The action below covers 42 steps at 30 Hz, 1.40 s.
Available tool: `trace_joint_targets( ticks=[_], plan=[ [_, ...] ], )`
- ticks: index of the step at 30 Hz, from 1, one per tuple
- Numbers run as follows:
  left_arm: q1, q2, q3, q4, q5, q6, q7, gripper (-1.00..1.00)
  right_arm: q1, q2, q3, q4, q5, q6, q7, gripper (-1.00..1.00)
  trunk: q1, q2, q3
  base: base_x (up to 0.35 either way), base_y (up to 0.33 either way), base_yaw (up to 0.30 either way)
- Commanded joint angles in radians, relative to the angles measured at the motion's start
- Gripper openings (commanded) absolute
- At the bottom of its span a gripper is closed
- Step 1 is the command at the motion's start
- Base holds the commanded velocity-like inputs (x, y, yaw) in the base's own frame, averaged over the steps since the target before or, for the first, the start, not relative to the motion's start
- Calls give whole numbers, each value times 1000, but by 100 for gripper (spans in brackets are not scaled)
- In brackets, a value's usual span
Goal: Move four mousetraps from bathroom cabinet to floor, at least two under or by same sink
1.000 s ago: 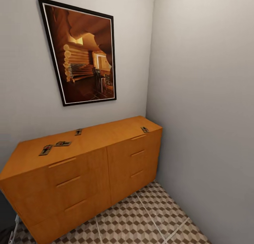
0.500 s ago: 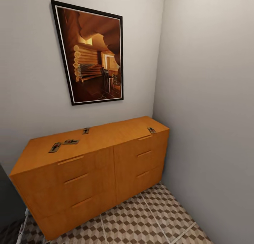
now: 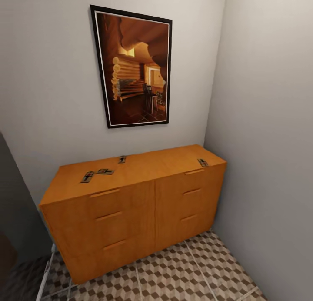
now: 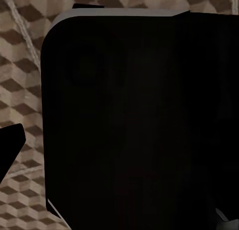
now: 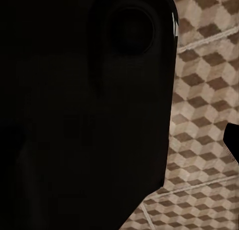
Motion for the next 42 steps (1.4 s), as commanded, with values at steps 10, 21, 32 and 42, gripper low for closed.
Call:
trace_joint_targets(
  ticks=[10,21,32,42],
  plan=[
    [0,1,0,0,6,-1,0,100,0,0,0,0,-1,-1,0,100,0,0,-1,119,-110,39],
    [0,0,0,0,6,-2,0,100,0,0,0,0,-1,-1,0,100,0,0,-1,186,-192,3],
    [0,1,1,0,6,-2,0,100,0,0,-1,0,-2,-1,0,100,0,0,-1,43,-40,0],
    [0,1,0,0,6,-2,0,100,0,0,-3,0,-2,1,0,100,0,0,-1,1,-1,0]
  ],
)
